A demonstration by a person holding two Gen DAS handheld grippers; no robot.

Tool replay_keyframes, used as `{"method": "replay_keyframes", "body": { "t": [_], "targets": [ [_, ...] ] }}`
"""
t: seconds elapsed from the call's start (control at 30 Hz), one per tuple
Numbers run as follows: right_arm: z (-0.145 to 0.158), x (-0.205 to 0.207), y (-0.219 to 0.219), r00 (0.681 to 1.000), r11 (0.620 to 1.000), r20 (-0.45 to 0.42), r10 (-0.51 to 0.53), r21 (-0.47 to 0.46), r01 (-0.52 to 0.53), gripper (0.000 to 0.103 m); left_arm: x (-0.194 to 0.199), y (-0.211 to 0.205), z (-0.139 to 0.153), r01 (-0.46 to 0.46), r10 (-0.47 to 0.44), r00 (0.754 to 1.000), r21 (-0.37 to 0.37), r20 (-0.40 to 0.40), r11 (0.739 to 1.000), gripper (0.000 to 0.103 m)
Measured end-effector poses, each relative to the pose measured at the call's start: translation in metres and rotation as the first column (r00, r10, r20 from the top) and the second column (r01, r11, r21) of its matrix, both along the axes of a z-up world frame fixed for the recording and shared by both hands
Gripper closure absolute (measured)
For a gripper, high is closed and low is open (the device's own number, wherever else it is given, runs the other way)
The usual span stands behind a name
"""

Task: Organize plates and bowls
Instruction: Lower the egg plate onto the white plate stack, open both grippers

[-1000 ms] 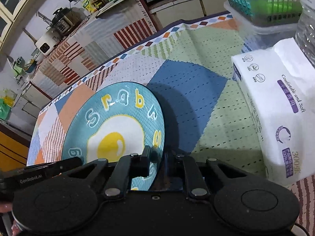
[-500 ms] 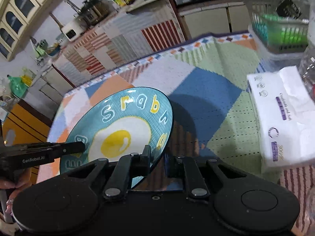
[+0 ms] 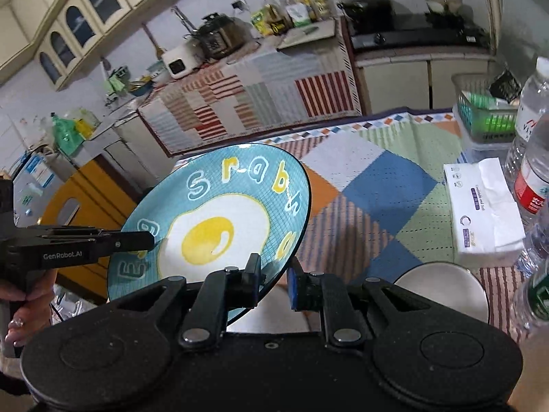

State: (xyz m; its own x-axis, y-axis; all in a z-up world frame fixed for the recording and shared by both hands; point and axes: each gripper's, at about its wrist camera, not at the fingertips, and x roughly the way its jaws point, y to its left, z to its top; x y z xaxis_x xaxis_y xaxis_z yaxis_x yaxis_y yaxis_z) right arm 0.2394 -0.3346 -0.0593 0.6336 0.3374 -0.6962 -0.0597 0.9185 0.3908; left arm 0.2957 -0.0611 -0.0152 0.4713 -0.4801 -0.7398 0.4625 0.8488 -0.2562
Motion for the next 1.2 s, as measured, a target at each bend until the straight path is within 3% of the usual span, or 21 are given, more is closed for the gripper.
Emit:
{"method": "replay_keyframes", "body": {
  "t": [0.47,1.2],
  "targets": [
    [-0.014,-0.050,0.027,0.999,0.999,0.008,0.046,-0.022,-0.046,0.082,-0.058,0.028,-0.020,-0.009,0.009,0.999,0.002,-0.045,1.000,0.086],
    [-0.101,-0.044,0.038,0.982,0.998,-0.181,0.056,-0.010,-0.059,0.082,-0.049,0.023,-0.112,-0.021,0.043,0.970,0.094,-0.241,0.995,0.083]
  ]
}}
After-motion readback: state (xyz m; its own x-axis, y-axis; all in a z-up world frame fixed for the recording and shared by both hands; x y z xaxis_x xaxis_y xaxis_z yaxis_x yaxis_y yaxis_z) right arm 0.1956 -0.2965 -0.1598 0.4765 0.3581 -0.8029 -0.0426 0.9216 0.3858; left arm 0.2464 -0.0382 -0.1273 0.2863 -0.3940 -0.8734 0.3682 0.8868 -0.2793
